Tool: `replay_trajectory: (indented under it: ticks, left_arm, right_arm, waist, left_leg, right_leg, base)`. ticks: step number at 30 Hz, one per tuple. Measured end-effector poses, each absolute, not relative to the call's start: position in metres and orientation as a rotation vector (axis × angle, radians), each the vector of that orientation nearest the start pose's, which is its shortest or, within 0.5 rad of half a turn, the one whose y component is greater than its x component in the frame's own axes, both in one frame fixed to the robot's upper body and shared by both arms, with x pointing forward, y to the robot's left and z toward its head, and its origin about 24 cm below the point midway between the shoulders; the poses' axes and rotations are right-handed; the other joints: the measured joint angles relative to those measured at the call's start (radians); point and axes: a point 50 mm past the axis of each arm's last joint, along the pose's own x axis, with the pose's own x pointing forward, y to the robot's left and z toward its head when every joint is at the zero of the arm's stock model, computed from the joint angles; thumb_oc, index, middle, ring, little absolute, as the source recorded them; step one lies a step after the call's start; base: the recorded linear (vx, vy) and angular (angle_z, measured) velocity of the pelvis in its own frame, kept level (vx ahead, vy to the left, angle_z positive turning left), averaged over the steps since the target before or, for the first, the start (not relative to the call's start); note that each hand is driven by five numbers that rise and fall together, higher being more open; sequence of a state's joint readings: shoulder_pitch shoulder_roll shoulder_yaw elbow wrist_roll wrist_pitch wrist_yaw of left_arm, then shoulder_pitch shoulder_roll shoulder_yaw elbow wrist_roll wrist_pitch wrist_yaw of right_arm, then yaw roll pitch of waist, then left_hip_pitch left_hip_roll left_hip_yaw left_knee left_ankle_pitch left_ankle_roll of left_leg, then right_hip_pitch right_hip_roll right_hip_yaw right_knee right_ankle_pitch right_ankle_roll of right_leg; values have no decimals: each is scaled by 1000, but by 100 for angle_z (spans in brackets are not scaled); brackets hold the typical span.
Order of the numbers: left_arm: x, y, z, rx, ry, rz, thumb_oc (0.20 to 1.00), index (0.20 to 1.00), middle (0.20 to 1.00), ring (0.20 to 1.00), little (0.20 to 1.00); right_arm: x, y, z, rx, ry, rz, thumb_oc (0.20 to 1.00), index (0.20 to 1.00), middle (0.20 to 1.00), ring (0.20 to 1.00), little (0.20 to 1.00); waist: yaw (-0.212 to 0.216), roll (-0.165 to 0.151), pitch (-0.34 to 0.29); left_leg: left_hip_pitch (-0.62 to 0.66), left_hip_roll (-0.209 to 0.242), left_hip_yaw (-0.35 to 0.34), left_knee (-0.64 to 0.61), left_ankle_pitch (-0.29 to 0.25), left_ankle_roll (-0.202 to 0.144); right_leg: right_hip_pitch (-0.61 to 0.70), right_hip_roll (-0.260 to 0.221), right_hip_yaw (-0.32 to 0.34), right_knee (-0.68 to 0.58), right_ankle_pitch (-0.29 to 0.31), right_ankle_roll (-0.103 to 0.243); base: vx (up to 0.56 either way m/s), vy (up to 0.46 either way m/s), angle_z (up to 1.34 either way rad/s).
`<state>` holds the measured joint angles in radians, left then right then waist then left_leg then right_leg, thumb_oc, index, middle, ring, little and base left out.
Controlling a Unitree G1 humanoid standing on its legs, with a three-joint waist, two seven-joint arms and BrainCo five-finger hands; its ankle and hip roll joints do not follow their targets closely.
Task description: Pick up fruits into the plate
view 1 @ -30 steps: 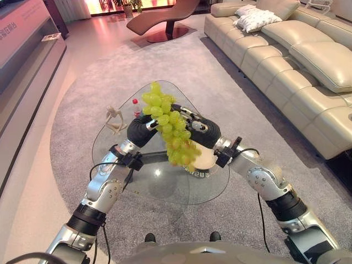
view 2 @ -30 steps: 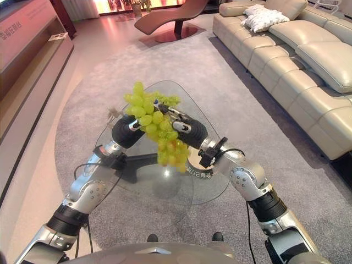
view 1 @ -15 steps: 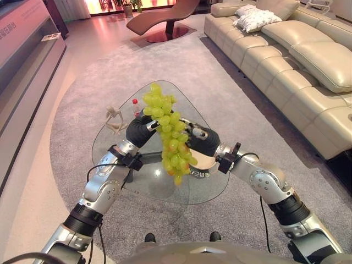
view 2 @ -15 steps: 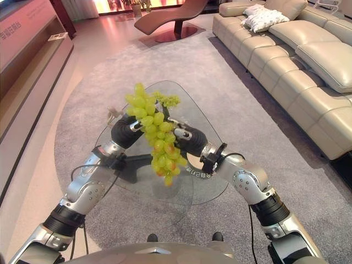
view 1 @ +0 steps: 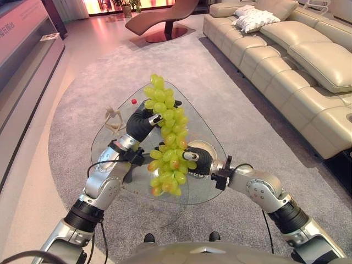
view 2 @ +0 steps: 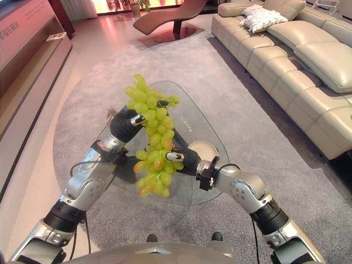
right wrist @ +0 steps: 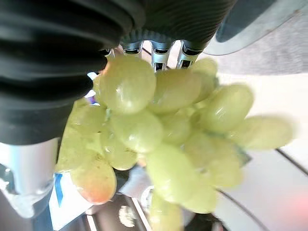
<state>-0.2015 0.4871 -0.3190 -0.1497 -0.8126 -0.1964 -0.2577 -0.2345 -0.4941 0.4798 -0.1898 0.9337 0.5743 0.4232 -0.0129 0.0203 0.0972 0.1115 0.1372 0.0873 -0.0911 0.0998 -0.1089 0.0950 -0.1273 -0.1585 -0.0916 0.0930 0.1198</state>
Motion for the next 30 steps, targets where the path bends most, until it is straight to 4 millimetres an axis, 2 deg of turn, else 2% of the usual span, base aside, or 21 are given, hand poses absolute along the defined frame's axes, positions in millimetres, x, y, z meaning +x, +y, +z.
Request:
replay_trajectory:
  ticks: [5, 16, 22, 23, 24, 25, 30]
  left_arm:
    - [265, 135, 133, -287, -347, -633, 200, 200, 200, 200, 200]
    - [264, 125, 124, -252, -300, -635, 200, 200, 200, 200, 200]
    - [266, 122, 121, -249, -295, -617, 200, 200, 200, 200, 200]
    - [266, 122, 121, -252, -294, -611, 200, 200, 200, 200, 200]
    - [266, 122, 121, -247, -295, -611, 200, 200, 200, 200, 200]
    - [266, 122, 120, -241, -296, -610, 200, 200, 200, 200, 200]
    - [269, 122, 119, -231, -298, -574, 200, 200, 200, 200, 200]
  right_arm:
    - [221, -72, 58, 304, 534, 1165, 1000, 1000, 1000, 1000, 1000]
    - [221, -60, 62, 295, 516, 1186, 1000, 1000, 1000, 1000, 1000]
    - [222, -52, 66, 353, 498, 1156, 1000, 1000, 1000, 1000, 1000]
    - [223, -51, 66, 353, 491, 1144, 555, 555, 555, 555, 555]
    - [223, -51, 66, 353, 487, 1136, 454, 454, 454, 454, 454]
    - [224, -51, 66, 355, 478, 1116, 200, 200, 200, 200, 200]
    - [229, -51, 69, 360, 424, 1021, 200, 200, 200, 200, 200]
  waist:
    - [-1, -1, 0]
    - [-3, -1, 0]
    - [-2, -1, 0]
    - [-2, -1, 0]
    - [-2, -1, 0]
    - [-3, -1, 0]
    - [-4, -1, 0]
  left_leg:
    - [2, 0, 1, 0, 0, 0]
    - [6, 0, 7, 0, 0, 0]
    - [8, 0, 10, 0, 0, 0]
    - [8, 0, 10, 0, 0, 0]
    - [8, 0, 10, 1, 0, 0]
    - [9, 0, 11, 1, 0, 0]
    - [21, 1, 19, -1, -3, 1]
  right_leg:
    - [0, 0, 2, 0, 0, 0]
    - [0, 0, 9, 0, 0, 0]
    - [0, 0, 10, 0, 0, 0]
    - [0, 0, 10, 0, 0, 0]
    - [0, 0, 10, 0, 0, 0]
    - [0, 0, 12, 0, 0, 0]
    - [8, 0, 18, 0, 0, 0]
  base:
    - [0, 0, 0]
    - [0, 0, 0]
    - [0, 0, 0]
    - [0, 0, 0]
    - [0, 0, 0]
    - [0, 0, 0]
    - [7, 8, -3]
